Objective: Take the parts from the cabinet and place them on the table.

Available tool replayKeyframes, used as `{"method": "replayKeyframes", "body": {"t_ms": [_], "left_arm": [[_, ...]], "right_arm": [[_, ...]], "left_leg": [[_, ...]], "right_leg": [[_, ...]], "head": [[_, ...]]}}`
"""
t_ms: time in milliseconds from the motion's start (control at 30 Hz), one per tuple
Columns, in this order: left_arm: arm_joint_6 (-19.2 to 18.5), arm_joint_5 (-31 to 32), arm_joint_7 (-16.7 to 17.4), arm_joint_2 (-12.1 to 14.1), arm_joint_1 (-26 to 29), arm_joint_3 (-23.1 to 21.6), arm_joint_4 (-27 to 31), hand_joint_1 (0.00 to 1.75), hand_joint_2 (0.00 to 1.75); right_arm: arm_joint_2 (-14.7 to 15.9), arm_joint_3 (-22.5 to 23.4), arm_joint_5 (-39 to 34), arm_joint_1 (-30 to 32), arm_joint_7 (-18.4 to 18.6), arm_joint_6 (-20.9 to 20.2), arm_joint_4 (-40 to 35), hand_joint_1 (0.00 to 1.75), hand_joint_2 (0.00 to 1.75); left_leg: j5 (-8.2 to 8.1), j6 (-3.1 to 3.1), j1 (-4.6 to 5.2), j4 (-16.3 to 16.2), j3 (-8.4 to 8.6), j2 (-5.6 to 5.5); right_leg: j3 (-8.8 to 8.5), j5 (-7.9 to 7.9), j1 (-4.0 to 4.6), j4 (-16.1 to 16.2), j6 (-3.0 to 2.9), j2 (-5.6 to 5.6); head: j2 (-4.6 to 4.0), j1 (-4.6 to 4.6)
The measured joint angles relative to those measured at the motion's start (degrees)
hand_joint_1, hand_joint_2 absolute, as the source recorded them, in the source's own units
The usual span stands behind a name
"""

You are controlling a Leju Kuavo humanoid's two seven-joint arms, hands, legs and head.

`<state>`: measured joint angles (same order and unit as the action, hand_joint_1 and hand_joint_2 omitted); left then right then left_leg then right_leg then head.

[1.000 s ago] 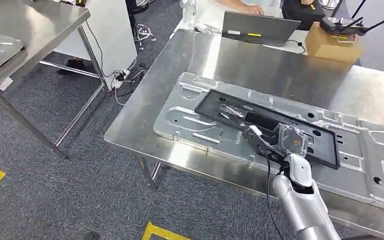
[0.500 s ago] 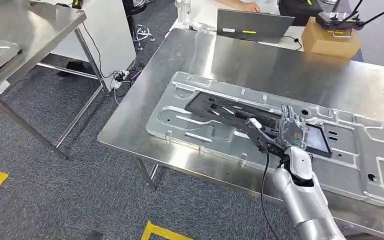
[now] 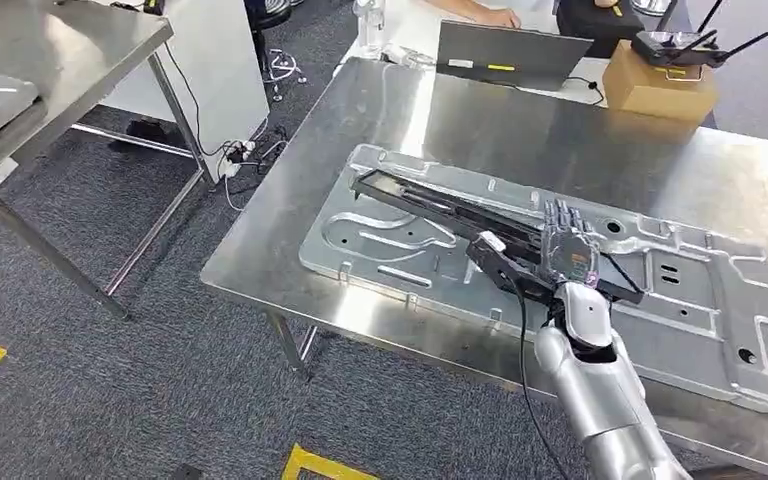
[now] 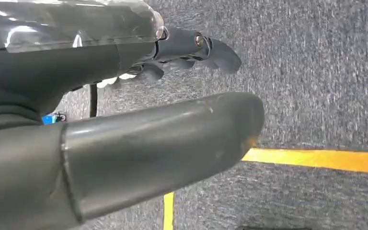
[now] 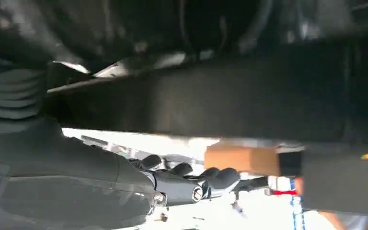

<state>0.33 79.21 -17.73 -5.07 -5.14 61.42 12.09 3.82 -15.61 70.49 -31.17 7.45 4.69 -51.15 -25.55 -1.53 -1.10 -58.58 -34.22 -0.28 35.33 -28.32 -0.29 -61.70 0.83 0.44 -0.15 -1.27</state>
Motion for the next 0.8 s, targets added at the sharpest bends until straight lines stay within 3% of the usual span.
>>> {"method": "replayKeyframes", "body": {"t_ms": [100, 133, 167, 200, 267, 300, 333, 433, 467, 500, 600, 633, 667, 700, 767, 800], "left_arm": [[-0.31, 0.0, 0.02, 0.0, -0.02, 0.0, 0.0, 0.0, 0.0], [-0.39, 0.0, 0.02, 0.0, -0.03, 0.0, 0.0, 0.0, 0.0], [-0.46, 0.0, 0.02, 0.0, -0.03, 0.0, 0.0, 0.0, 0.0], [-0.5, -0.02, 0.02, -0.02, -0.06, 0.0, 0.0, 0.0, 0.0], [-0.5, -0.02, 0.02, -0.15, -0.11, 0.0, 0.0, 0.0, 0.0], [-0.5, -0.02, 0.02, -0.22, -0.08, 0.0, 0.0, 0.0, 0.0], [-0.52, -0.02, 0.02, -0.26, -0.16, 0.0, 0.0, 0.0, 0.0], [-0.52, -0.02, 0.02, -0.31, -0.14, 0.0, 0.0, 0.0, 0.0], [-0.52, -0.02, 0.02, -0.28, -0.16, 0.0, 0.0, 0.0, 0.0], [-0.52, -0.02, 0.02, -0.26, -0.13, 0.0, 0.0, 0.0, 0.0], [-0.52, -0.18, 0.07, -0.22, -0.11, 0.02, 0.0, 0.0, 0.0], [-0.52, -0.22, 0.13, -0.22, -0.05, 0.02, 0.0, 0.0, 0.0], [-0.55, -0.22, 0.2, -0.22, 0.02, 0.02, 0.0, 0.0, 0.0], [-0.59, -0.22, 0.22, -0.22, 0.04, 0.02, 0.0, 0.0, 0.0], [-0.59, -0.24, 0.2, -0.18, -0.04, 0.02, 0.0, 0.0, 0.0], [-0.59, -0.26, 0.22, -0.17, -0.08, 0.04, 0.0, 0.0, 0.0]], "right_arm": [[-0.24, -2.32, -2.34, -0.85, 1.55, -5.95, -2.95, 0.0, 0.0], [-0.26, -3.33, -3.12, -0.97, 2.22, -7.74, -3.9, 0.0, 0.0], [-0.26, -4.22, -3.72, -1.18, 2.69, -8.83, -4.63, 0.0, 0.0], [-0.26, -5.09, -4.35, -1.5, 3.3, -9.5, -5.42, 0.0, 0.0], [-0.26, -6.53, -5.53, -2.43, 4.46, -9.87, -6.8, 0.0, 0.0], [-0.26, -7.1, -5.88, -2.93, 4.7, -9.87, -7.21, 0.0, 0.0], [-0.26, -7.61, -6.1, -3.41, 4.9, -9.87, -7.41, 0.0, 0.0], [-0.24, -8.63, -6.38, -3.71, 4.98, -9.89, -8.28, 0.0, 0.0], [-0.26, -8.72, -6.45, -3.81, 4.98, -9.89, -8.47, 0.0, 0.0], [-0.26, -8.87, -6.51, -3.95, 5.2, -9.89, -8.69, 0.0, 0.0], [-0.26, -9.22, -6.69, -4.08, 5.38, -9.89, -8.72, 0.0, 0.0], [-0.26, -9.33, -6.82, -4.07, 5.42, -9.89, -8.63, 0.0, 0.0], [-0.26, -9.48, -6.93, -4.08, 5.44, -9.89, -8.56, 0.0, 0.0], [-0.24, -9.59, -7.1, -4.09, 5.53, -9.87, -8.54, 0.0, 0.0], [-0.24, -9.61, -7.62, -4.32, 5.62, -9.76, -8.28, 0.0, 0.0], [-0.24, -9.64, -7.69, -4.42, 5.7, -9.74, -8.15, 0.0, 0.0]], "left_leg": [[0.0, -0.31, 0.02, -0.01, -0.12, 0.15], [-0.01, -0.3, 0.02, -0.03, -0.12, 0.14], [-0.03, -0.28, 0.01, -0.04, -0.06, 0.1], [-0.06, -0.25, 0.01, -0.06, -0.01, 0.05], [-0.22, -0.01, 0.01, -0.07, 0.29, -0.07], [-0.3, 0.15, 0.02, -0.04, 0.28, -0.08], [-0.23, 0.57, 0.3, -0.19, 0.08, -0.14], [0.0, 1.54, 0.08, 0.29, 0.14, -0.1], [-0.42, 1.92, 0.15, 0.09, -0.03, -0.12], [-1.64, 1.97, 0.1, -1.44, -0.46, -0.02], [-7.66, 2.36, -0.01, -13.92, -6.24, -0.04], [-8.39, 2.49, -0.01, -16.97, -7.82, -0.03], [-7.79, 2.51, -0.02, -17.46, -8.19, -0.02], [-5.86, 2.48, -0.05, -15.17, -7.19, -0.01], [-0.27, 2.22, -0.08, -4.84, -2.15, 0.02], [-0.37, 1.98, -0.05, -1.67, -0.68, -0.01]], "right_leg": [[5.8, -6.27, -0.36, -12.74, 0.62, -0.14], [7.08, -6.61, -0.46, -15.36, 0.71, -0.14], [6.97, -5.48, -0.55, -14.9, 0.72, -0.17], [5.66, -3.34, -0.58, -11.97, 0.64, -0.2], [0.61, 2.13, -0.48, -1.52, 0.04, -0.21], [-0.92, 2.07, -0.29, 1.59, -0.44, -0.22], [-1.08, 2.08, 0.12, 2.5, -0.61, -0.21], [-0.86, 2.01, 0.38, 2.51, -1.11, -0.15], [-1.39, 2.41, -0.38, 3.47, -1.63, -0.22], [-1.66, 2.57, -0.25, 3.81, -1.99, -0.43], [-1.57, 2.49, -0.07, 3.65, -2.48, -0.48], [-1.47, 2.45, -0.02, 3.48, -2.53, -0.48], [-1.43, 2.36, -0.01, 3.28, -2.58, -0.45], [-1.43, 2.16, -0.01, 3.03, -2.54, -0.41], [-1.56, 1.64, -0.04, 2.4, -2.26, -0.33], [-1.44, 1.37, -0.03, 2.11, -1.98, -0.32]], "head": [[0.0, 0.02], [0.0, 0.02], [0.0, 0.02], [0.0, 0.02], [0.0, 0.02], [0.0, 0.02], [0.0, 0.02], [0.0, 0.02], [0.0, 0.04], [0.0, 0.02], [0.0, 0.09], [0.0, 0.09], [0.0, 0.09], [0.0, 0.09], [0.0, 0.09], [0.0, 0.07]]}}
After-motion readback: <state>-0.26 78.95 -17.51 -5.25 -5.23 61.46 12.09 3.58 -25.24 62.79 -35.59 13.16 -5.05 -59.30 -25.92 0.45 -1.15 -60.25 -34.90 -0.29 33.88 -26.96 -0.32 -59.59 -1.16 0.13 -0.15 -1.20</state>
